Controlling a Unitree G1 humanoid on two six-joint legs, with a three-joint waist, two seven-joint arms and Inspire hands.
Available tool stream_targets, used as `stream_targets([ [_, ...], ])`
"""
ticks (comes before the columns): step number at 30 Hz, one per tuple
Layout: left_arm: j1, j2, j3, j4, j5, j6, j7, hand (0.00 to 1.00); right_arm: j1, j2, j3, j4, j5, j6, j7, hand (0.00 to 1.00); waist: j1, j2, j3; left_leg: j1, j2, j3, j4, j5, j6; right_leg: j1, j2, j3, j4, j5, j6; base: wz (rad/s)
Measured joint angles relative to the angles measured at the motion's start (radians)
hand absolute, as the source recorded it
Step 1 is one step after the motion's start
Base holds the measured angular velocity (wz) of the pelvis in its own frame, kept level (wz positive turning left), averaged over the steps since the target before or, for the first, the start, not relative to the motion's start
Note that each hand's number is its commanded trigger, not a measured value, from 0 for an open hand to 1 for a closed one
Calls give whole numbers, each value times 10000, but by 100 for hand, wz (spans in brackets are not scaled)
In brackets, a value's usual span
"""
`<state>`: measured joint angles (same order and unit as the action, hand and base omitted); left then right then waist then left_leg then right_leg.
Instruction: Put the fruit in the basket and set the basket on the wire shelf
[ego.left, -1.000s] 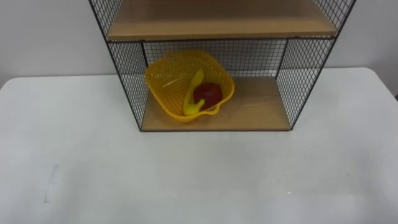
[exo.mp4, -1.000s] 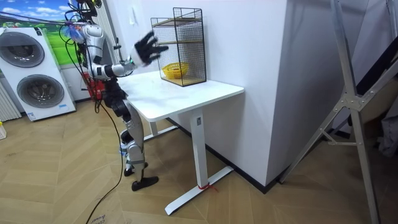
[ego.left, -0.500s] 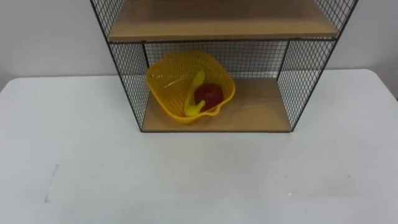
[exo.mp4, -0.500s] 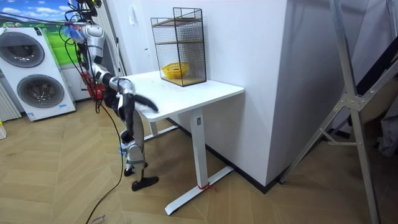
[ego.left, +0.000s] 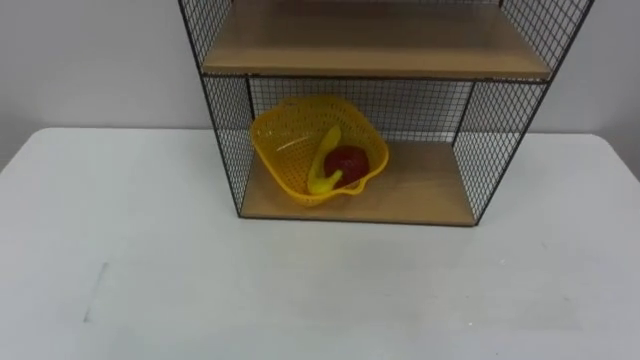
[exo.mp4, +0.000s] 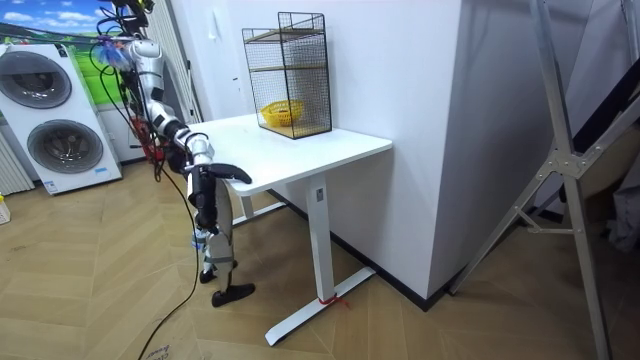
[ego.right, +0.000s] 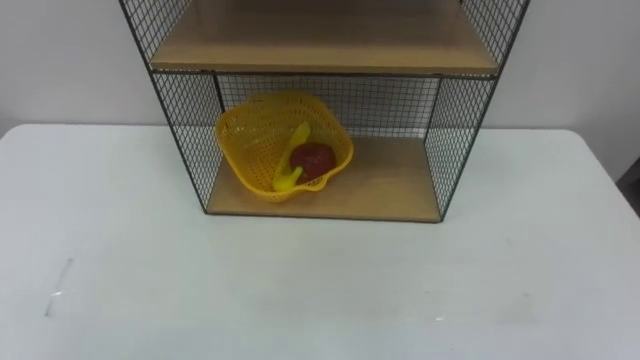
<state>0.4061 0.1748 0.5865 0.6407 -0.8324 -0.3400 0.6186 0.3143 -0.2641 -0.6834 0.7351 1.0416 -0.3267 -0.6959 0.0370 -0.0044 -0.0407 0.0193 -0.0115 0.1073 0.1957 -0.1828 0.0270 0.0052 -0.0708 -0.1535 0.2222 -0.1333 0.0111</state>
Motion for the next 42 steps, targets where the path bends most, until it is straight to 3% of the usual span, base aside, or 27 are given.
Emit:
stream_targets([
  [4,-93,246,95,13,-465,63,-15,0,3,-434,-326,212,104,548,-59,0,-56,-59,-2,65,3,-23,-2,-38,64,112,-16,-119,-37,-25,19,6],
  [7,-112,658,595,-60,-630,598,-20,0,-1,-936,-875,403,198,1070,-460,0,-50,-68,15,78,7,-34,17,-46,77,69,6,-130,-66,-147,67,-2],
  [9,-239,1499,1335,711,-793,1119,57,0,-22,-1703,-1510,1514,530,1465,-941,0,-48,-25,40,28,19,-94,36,-2,29,76,75,-134,-176,-142,76,-4],
  [10,-239,1728,1636,943,-826,1247,156,0,-2,-1852,-1825,1761,600,1539,-1116,0,-69,-22,44,-6,16,-102,45,0,33,36,89,-130,-170,-144,83,-3],
  [12,-116,2844,2853,2103,-826,1530,914,0,353,-2308,-2955,2344,569,1546,-1859,0,-140,-18,106,-116,0,-102,65,6,44,-89,167,-109,-149,-144,84,-4],
  [13,-64,3124,3156,2367,-839,1561,1078,0,493,-2418,-3236,2423,569,1548,-2023,0,-142,-14,112,-150,2,-106,92,-1,55,-118,170,-110,-137,-146,84,0],
  [15,199,4282,3891,3334,-883,1673,1707,0,1040,-3087,-3859,2829,551,1545,-2499,0,-224,-11,128,-269,7,-176,199,-31,95,-229,155,-89,-2,-236,119,9],
  [16,223,4601,3969,3539,-899,1678,1853,0,1203,-3273,-3898,2952,565,1541,-2557,0,-219,-6,132,-288,7,-207,259,-51,111,-220,168,-77,-1,-247,131,9],
  [18,224,5909,4041,4645,-1100,1668,2189,0,1571,-4178,-3900,3625,642,1519,-2650,0,-104,34,161,-441,70,-225,642,-264,95,-242,228,-10,59,-315,93,0],
  [21,364,6908,4122,5688,-1713,1596,2475,0,1821,-5004,-3895,4216,876,1355,-2591,0,-119,113,223,-802,140,-283,1228,-575,105,-428,255,-51,336,-460,71,1],
  [23,437,7000,4110,6042,-1881,1479,2511,0,2000,-5088,-3849,4418,977,1281,-2538,0,-104,150,249,-999,160,-328,1402,-657,126,-527,274,-93,359,-476,80,4],
  [25,409,6837,4088,6355,-1937,1464,2471,0,2028,-4989,-3507,4746,975,1246,-2350,0,-76,159,262,-1137,153,-341,1402,-659,130,-662,274,-94,338,-433,134,2],
  [27,368,6037,4078,6343,-1985,1451,2227,0,1946,-4531,-3161,5148,988,1229,-1955,0,10,151,293,-1201,129,-325,1266,-585,134,-780,246,-100,305,-342,90,0],
  [28,345,5771,4060,6348,-1969,1448,2117,0,1927,-4326,-3017,5199,983,1218,-1839,0,10,150,296,-1196,131,-311,1230,-567,136,-787,244,-101,275,-332,95,0],
  [30,281,4245,3735,6277,-1921,1431,1495,0,1652,-3195,-2204,5582,894,1167,-1190,0,25,148,294,-1133,147,-285,1036,-457,114,-710,293,21,35,-233,134,-5],
  [31,250,3758,3644,6260,-1846,1431,1298,0,1525,-2823,-1919,5680,862,1165,-1019,0,25,136,288,-1103,158,-274,1000,-442,100,-676,310,29,-31,-201,126,-7],
  [33,174,1948,3485,6326,-1531,1491,453,0,673,-1551,-1139,6461,522,1427,-240,0,-5,57,273,-897,169,-226,885,-411,82,-567,285,143,-14,-213,94,-13],
  [34,126,1569,3451,6385,-1513,1551,233,0,458,-1290,-983,6639,484,1548,-43,0,-28,45,267,-851,179,-206,879,-411,82,-537,284,139,-2,-218,83,-10],
  [36,-73,362,3374,6674,-626,1878,-625,0,-187,-322,-340,7222,-163,1988,711,0,-1,-37,255,-609,190,-179,802,-400,64,-336,292,163,-10,-223,77,-2],
  [37,-110,176,3370,6827,-356,1961,-845,0,-345,-142,-226,7381,-401,2093,950,0,-1,-65,251,-546,191,-180,784,-400,64,-281,290,154,-18,-227,70,0],
  [39,-130,-364,3084,7142,557,2368,-1641,0,-701,299,398,7602,-1370,2655,1755,0,170,-130,260,-349,203,-159,771,-394,54,-96,289,160,-21,-228,64,-2],
  [42,-149,-601,2427,7136,2024,2761,-2183,0,-1139,330,1381,7878,-2614,3047,2362,0,457,-190,242,-243,210,-117,768,-386,40,-3,279,166,-20,-214,65,-3],
])
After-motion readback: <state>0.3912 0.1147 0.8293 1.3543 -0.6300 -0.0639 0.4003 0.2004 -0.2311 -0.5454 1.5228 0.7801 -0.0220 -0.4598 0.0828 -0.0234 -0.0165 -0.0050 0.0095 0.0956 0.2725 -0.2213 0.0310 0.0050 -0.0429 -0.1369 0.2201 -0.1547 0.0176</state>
